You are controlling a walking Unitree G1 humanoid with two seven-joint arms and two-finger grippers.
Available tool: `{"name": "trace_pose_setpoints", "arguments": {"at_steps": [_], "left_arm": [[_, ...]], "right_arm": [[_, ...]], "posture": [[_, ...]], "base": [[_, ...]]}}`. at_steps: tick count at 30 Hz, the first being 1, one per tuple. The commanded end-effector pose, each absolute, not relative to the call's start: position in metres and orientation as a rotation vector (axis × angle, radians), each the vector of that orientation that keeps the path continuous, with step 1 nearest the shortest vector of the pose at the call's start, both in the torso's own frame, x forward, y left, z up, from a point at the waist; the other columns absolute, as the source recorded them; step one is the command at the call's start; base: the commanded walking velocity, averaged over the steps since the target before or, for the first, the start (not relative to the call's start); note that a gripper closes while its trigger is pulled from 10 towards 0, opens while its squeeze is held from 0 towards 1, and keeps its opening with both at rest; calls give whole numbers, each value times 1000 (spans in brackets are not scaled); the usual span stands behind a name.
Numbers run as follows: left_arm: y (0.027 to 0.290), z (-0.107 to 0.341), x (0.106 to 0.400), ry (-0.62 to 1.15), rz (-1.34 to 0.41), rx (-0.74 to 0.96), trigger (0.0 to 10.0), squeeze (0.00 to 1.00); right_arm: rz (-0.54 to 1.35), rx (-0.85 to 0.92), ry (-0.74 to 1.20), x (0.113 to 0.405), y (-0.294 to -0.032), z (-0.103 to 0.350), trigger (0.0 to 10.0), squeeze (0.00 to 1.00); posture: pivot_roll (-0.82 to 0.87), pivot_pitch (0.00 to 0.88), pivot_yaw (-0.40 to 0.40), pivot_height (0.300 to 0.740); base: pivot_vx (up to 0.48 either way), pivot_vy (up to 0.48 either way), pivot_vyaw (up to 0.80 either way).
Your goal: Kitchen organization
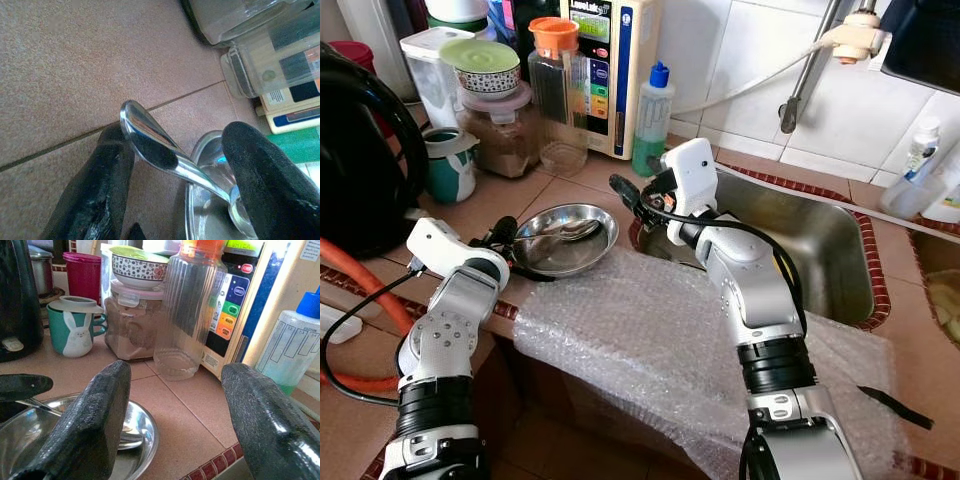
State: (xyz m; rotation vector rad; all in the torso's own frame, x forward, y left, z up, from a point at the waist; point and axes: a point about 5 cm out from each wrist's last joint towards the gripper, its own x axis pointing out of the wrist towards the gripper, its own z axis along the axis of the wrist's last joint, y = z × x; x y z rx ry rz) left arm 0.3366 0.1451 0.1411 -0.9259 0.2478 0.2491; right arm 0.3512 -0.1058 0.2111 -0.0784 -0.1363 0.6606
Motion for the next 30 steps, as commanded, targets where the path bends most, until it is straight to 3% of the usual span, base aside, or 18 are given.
{"name": "trace_pose_setpoints", "arguments": {"at_steps": [1,30], "left_arm": [[139,147,342,236,221,-926,0,0],[141,156,348,182,210,-883,0,0]], "right_arm": [[651,-78,-148,350,-109,214,10000,0],[641,-78,-146,349,-109,213,10000,0]], "posture": [[116,0,-52,740],[133,2,-45,740]], "base": [[0,0,0],[0,0,0]]}}
